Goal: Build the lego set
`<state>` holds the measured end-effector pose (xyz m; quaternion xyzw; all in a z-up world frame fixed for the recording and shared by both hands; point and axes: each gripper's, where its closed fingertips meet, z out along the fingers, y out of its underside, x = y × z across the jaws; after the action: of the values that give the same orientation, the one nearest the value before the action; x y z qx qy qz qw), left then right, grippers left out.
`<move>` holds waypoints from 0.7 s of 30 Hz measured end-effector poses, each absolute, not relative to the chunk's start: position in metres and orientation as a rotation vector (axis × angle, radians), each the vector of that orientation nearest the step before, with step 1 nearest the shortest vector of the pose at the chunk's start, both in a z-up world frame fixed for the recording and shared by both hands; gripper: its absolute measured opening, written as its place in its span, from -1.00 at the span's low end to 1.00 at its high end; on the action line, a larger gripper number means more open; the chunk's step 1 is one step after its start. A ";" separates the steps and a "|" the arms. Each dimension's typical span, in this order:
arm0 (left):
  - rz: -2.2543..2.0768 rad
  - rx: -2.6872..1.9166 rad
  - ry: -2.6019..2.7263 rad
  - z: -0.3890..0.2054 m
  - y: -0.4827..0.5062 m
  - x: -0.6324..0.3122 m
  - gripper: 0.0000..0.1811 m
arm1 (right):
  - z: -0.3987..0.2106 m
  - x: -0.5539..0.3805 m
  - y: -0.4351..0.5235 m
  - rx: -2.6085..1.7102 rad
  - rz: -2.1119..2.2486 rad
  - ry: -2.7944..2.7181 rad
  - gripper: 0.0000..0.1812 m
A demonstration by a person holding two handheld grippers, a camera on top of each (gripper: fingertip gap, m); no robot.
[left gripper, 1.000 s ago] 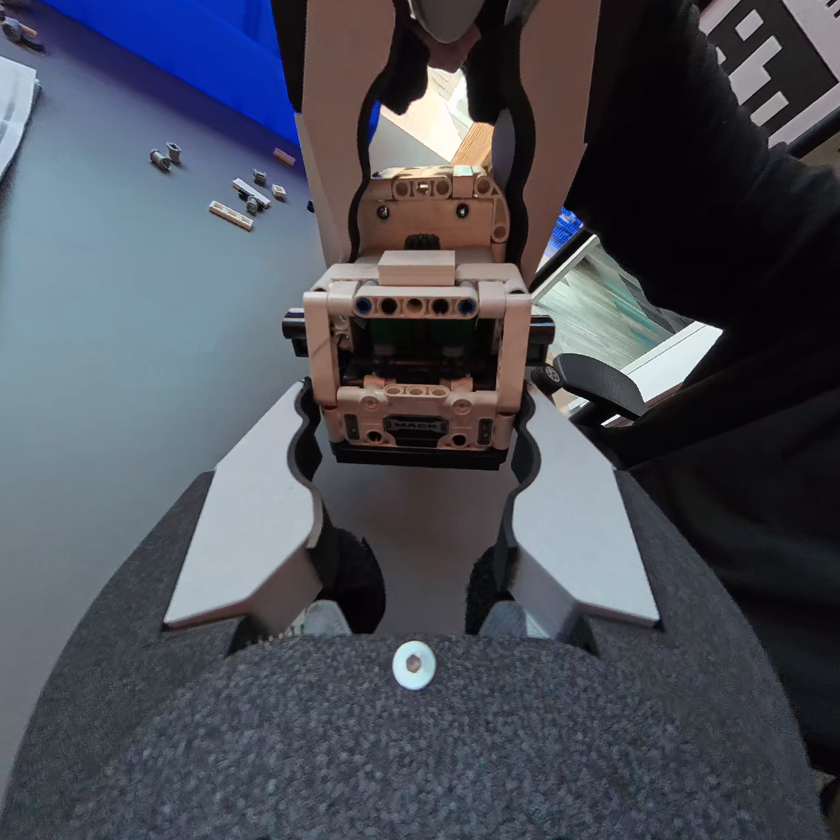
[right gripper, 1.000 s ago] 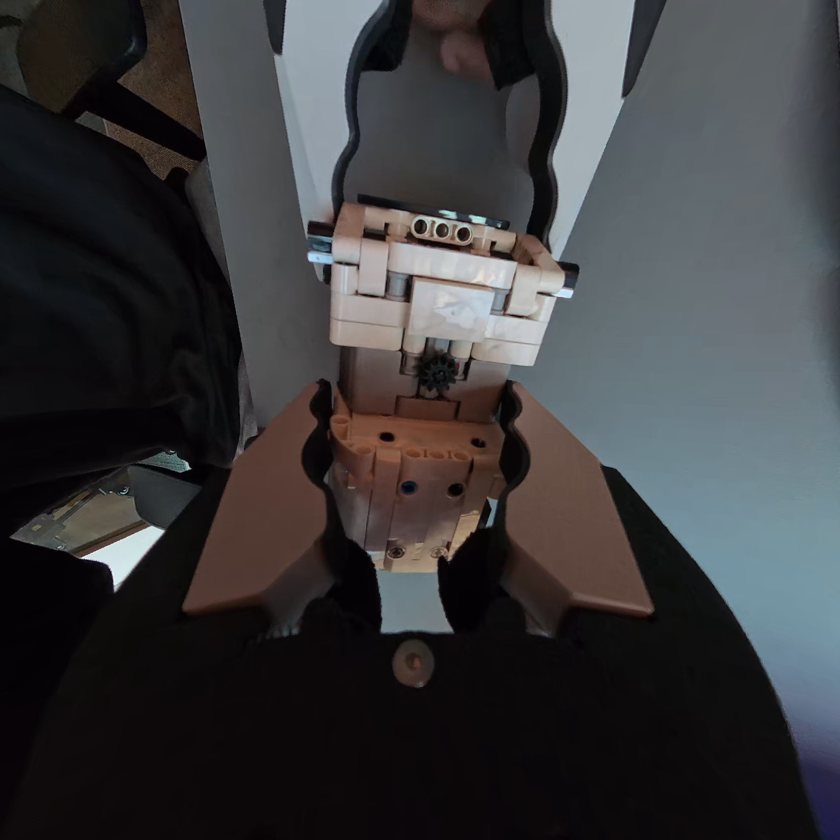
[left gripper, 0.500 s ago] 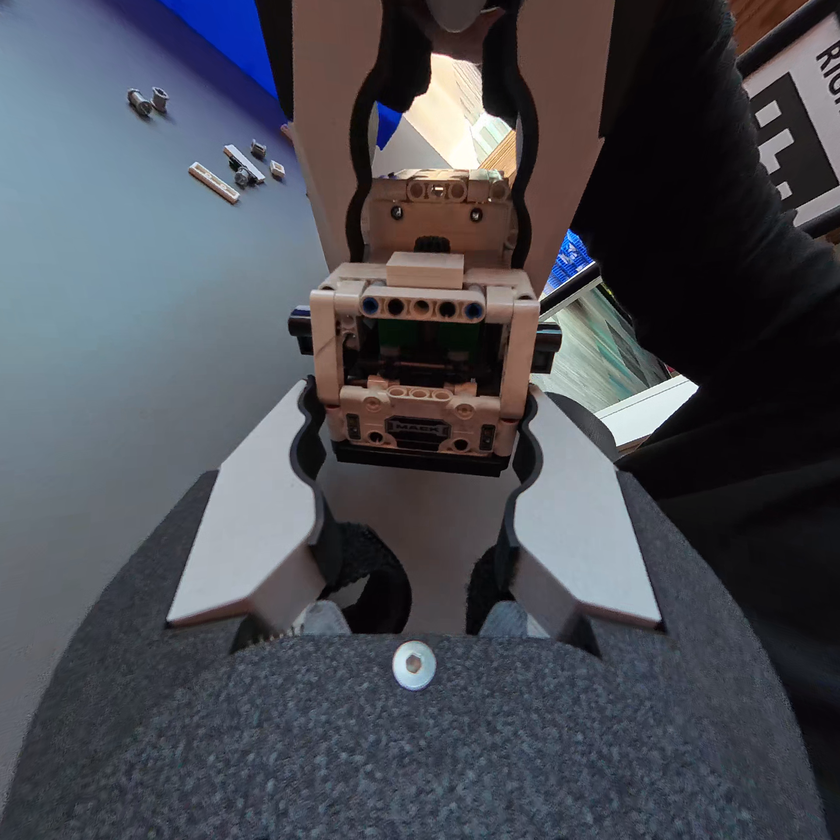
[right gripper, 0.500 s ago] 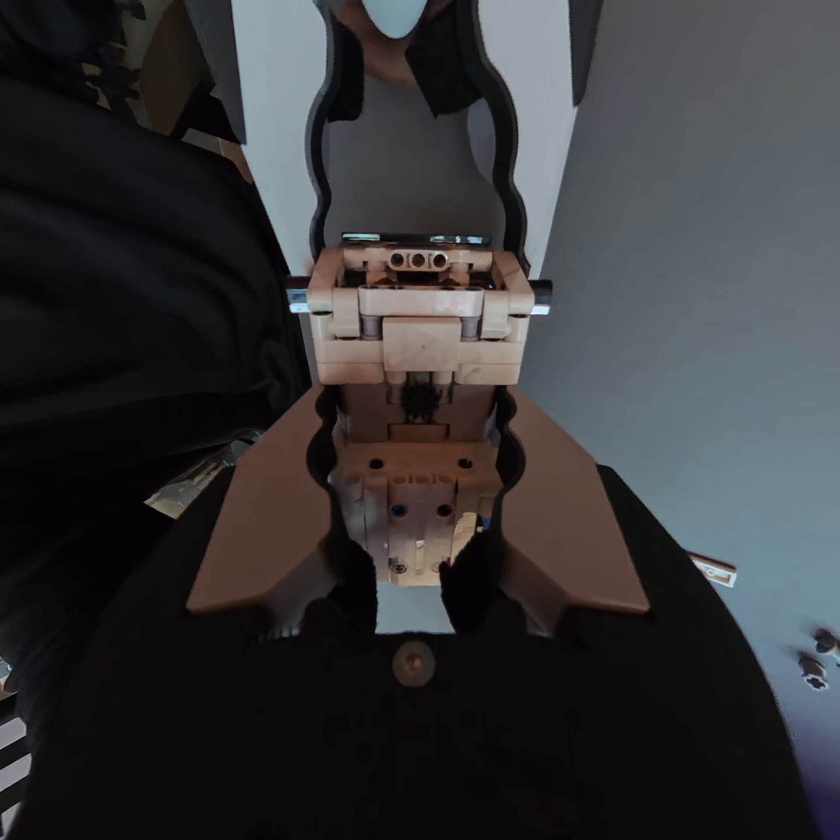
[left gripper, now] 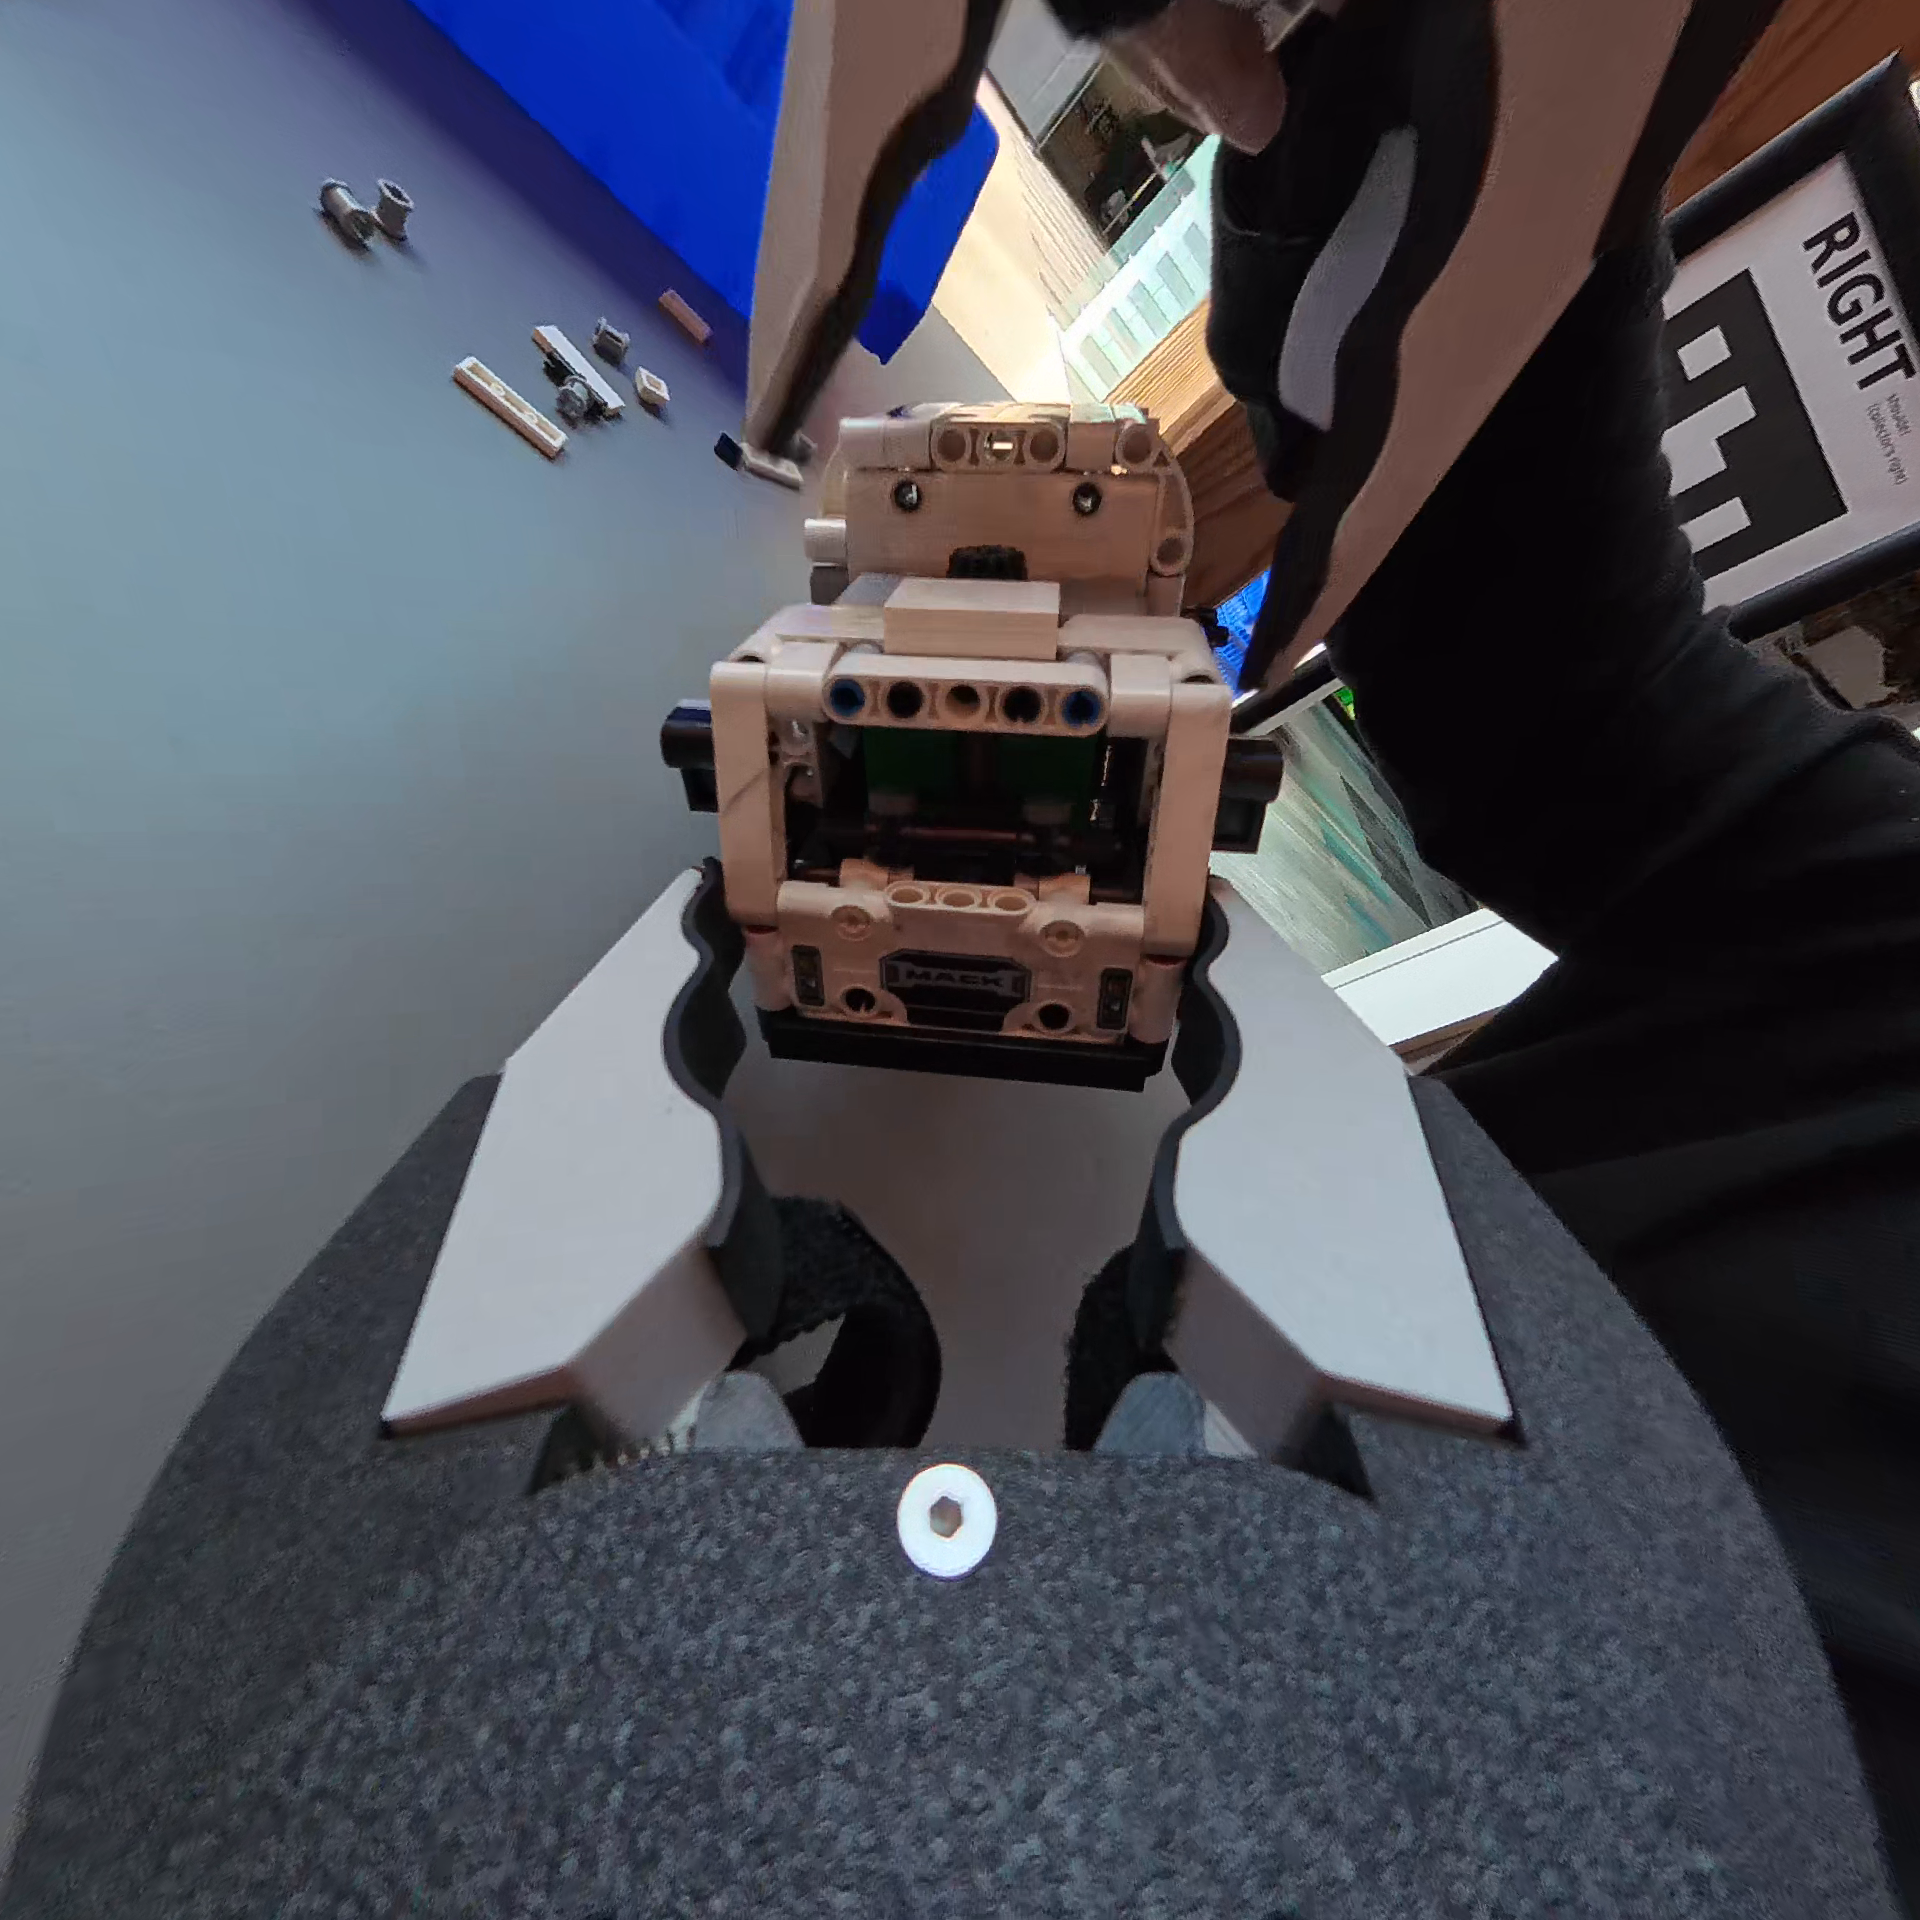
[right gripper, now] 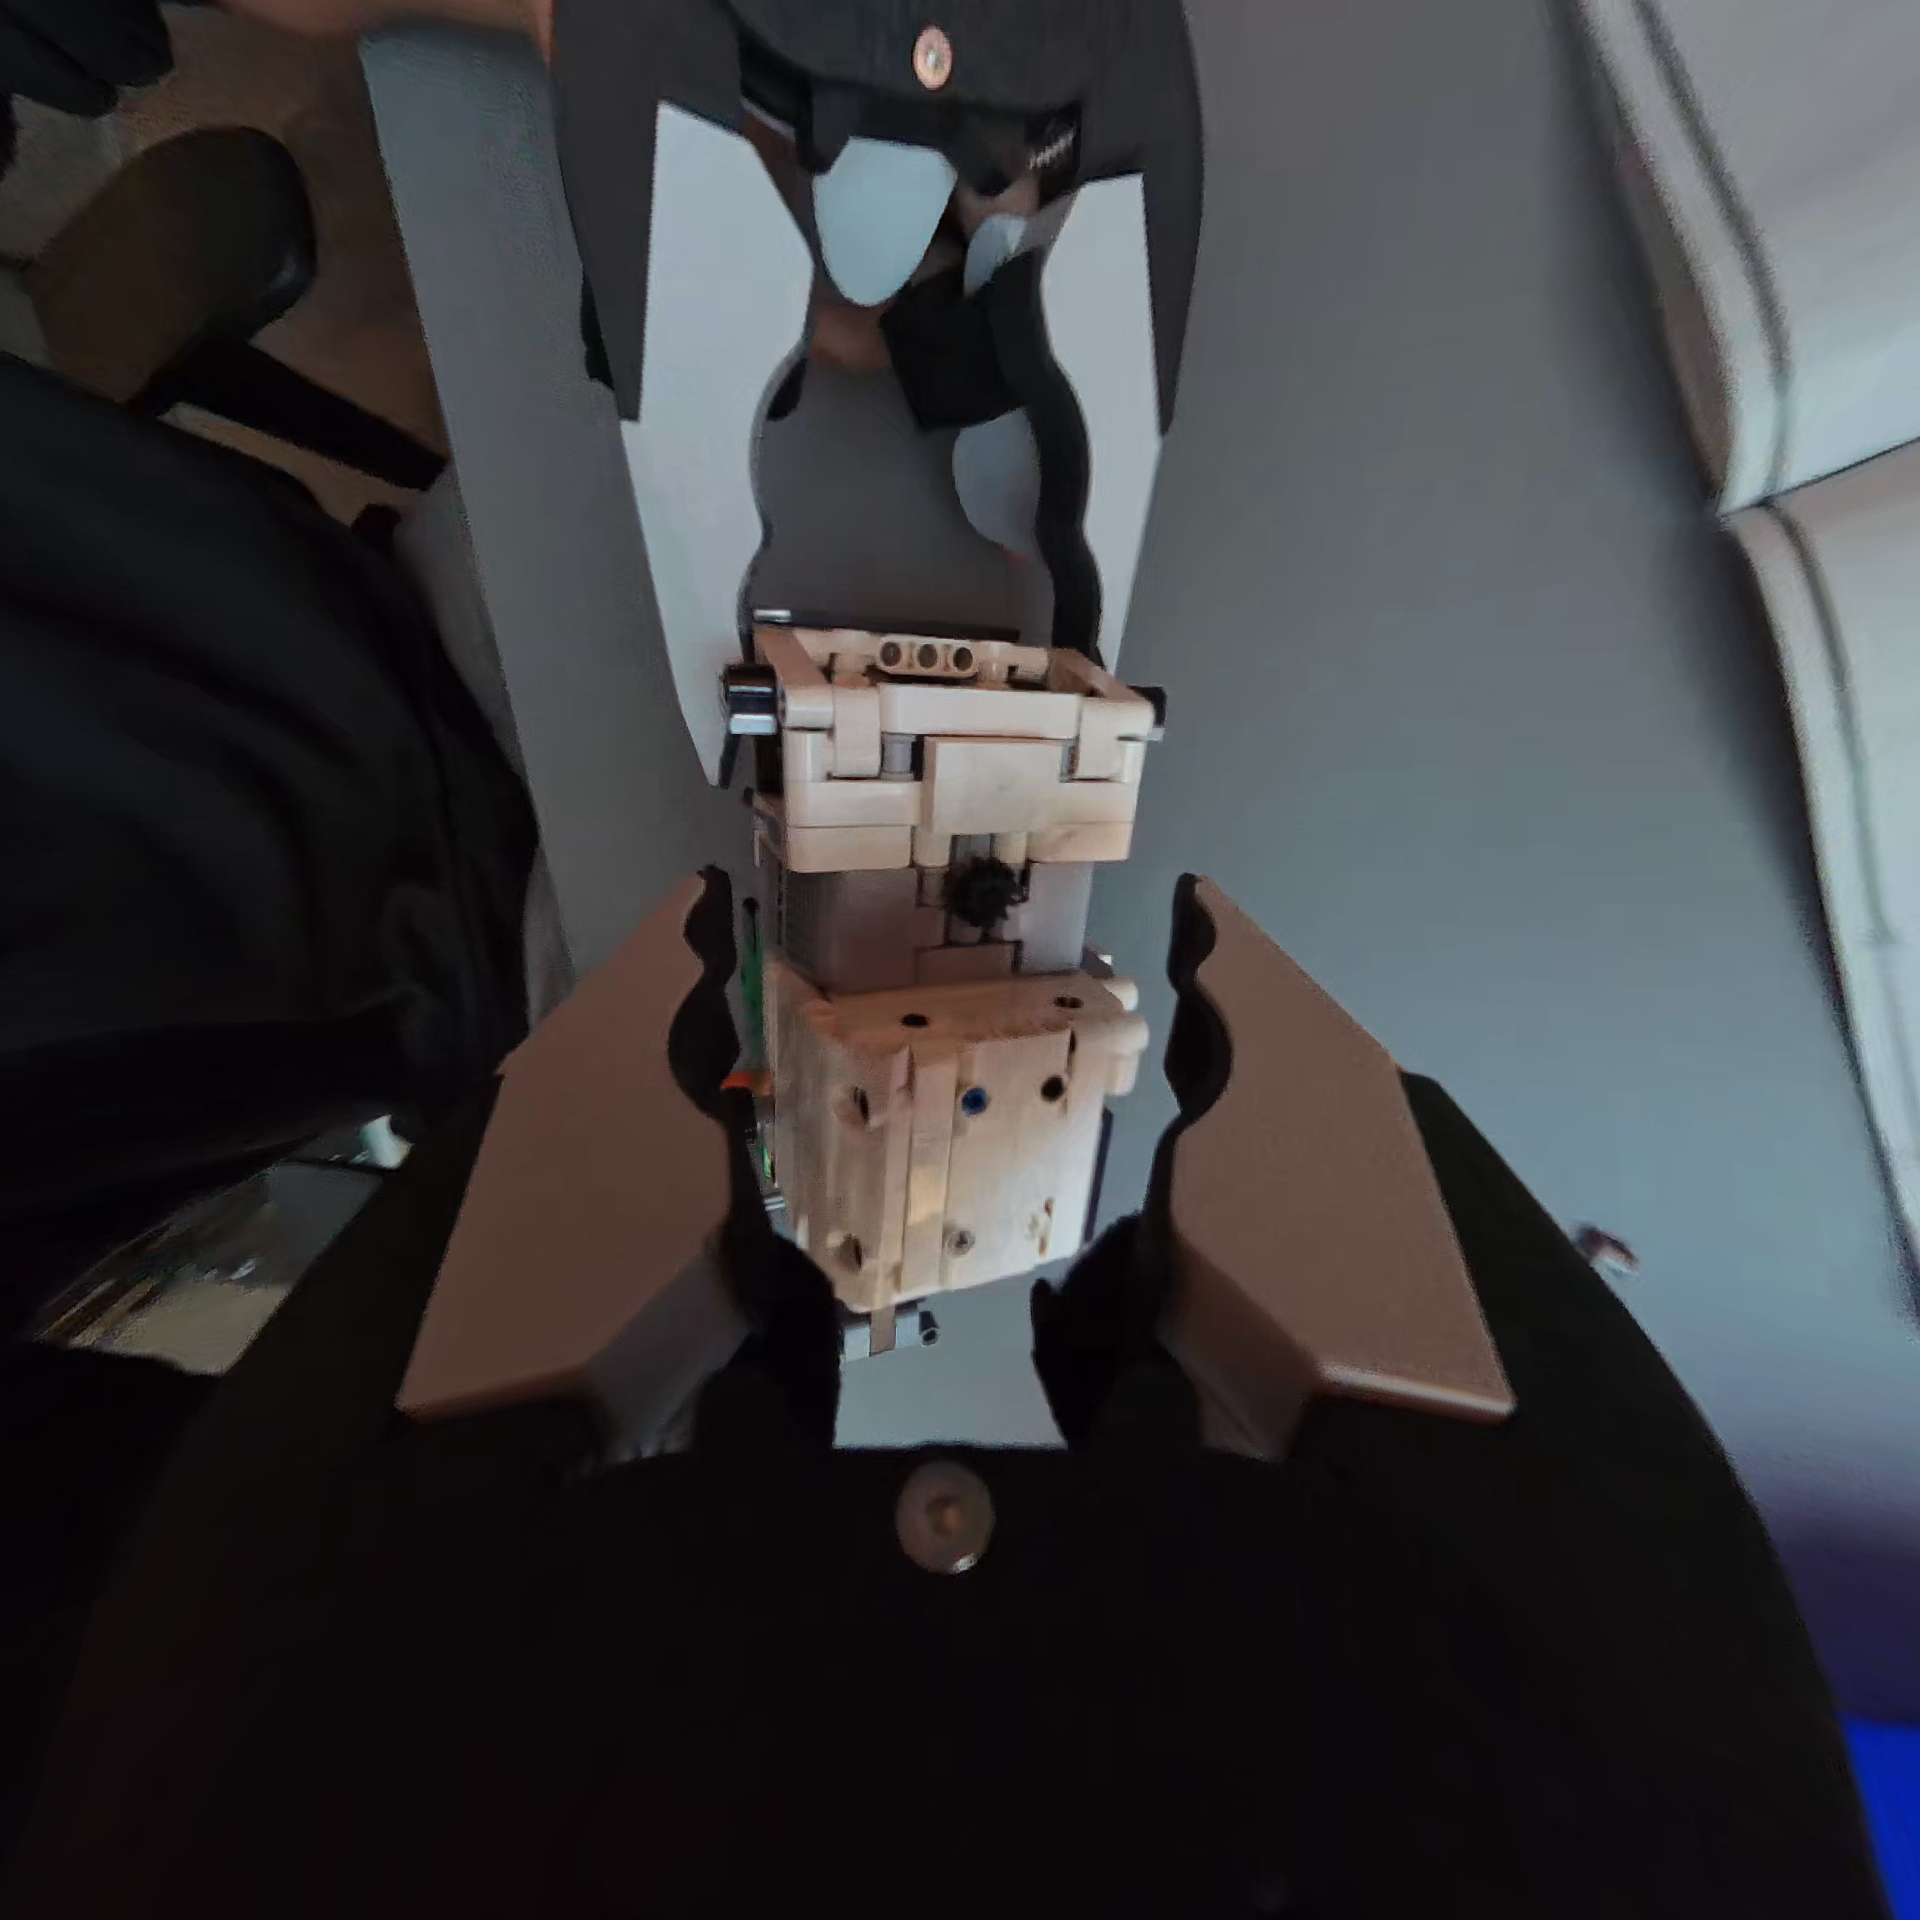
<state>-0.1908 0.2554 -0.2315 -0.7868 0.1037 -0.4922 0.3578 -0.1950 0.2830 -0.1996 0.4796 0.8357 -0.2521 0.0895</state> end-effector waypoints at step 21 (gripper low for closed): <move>-1.289 -2.019 0.216 -0.232 0.259 -0.191 -0.07 | -0.275 -0.008 0.182 2.381 -1.181 2.533 -0.42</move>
<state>-0.1914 0.2590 -0.2322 -0.7832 0.0838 -0.5001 0.3597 -0.0082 0.1823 -0.2747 0.6259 0.6658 -0.3103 -0.2621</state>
